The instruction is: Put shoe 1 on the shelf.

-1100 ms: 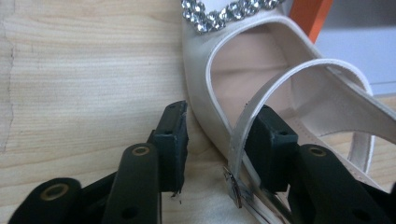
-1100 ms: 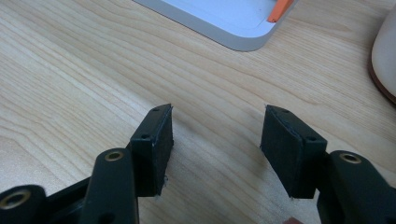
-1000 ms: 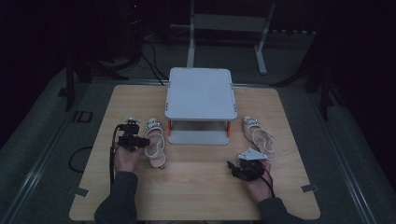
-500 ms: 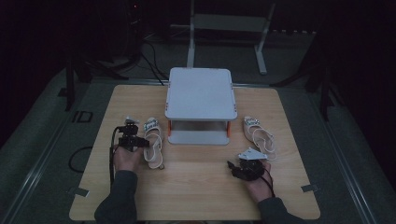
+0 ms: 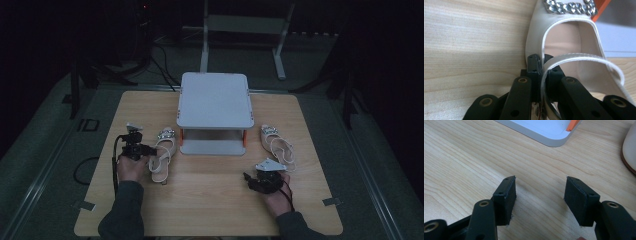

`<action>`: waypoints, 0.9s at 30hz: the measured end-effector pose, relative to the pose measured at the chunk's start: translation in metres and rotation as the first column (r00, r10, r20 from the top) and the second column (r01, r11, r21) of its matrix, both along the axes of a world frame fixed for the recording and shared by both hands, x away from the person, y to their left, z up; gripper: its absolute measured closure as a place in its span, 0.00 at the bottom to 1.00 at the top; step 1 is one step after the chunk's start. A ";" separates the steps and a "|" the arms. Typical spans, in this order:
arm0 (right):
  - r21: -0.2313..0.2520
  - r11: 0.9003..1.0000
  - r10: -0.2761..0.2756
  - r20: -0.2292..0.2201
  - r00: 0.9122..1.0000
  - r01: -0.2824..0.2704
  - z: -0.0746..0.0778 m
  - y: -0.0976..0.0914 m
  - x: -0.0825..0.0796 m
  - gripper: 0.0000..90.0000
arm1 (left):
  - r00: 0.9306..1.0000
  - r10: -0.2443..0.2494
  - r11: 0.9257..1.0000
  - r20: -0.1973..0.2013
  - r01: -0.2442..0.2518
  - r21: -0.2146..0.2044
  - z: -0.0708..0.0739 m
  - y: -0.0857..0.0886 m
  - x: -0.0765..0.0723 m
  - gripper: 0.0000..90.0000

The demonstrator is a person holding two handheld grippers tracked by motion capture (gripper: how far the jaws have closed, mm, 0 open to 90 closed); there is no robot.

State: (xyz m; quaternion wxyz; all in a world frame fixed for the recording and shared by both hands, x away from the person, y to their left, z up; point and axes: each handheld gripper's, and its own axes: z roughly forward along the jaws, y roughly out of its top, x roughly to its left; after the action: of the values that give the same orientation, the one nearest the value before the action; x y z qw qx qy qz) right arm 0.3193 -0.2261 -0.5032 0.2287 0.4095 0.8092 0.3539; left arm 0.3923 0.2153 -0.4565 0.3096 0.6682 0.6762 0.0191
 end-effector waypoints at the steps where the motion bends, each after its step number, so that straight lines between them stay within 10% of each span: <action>1: 0.000 1.000 0.000 0.000 1.000 0.000 0.000 0.000 0.000 0.47 | 1.000 0.002 1.000 0.003 -0.002 0.000 0.001 0.001 0.000 0.94; 27: -0.001 1.000 0.000 0.000 1.000 0.000 0.000 0.000 0.000 0.47 | 0.991 0.088 0.996 0.103 -0.084 -0.040 0.052 0.021 0.003 0.95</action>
State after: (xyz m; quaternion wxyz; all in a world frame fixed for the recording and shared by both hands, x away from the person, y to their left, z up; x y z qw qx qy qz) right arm 0.3193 -0.2262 -0.5030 0.2290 0.4093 0.8094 0.3534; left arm 0.3949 0.2359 -0.4049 0.3553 0.6310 0.6874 0.0555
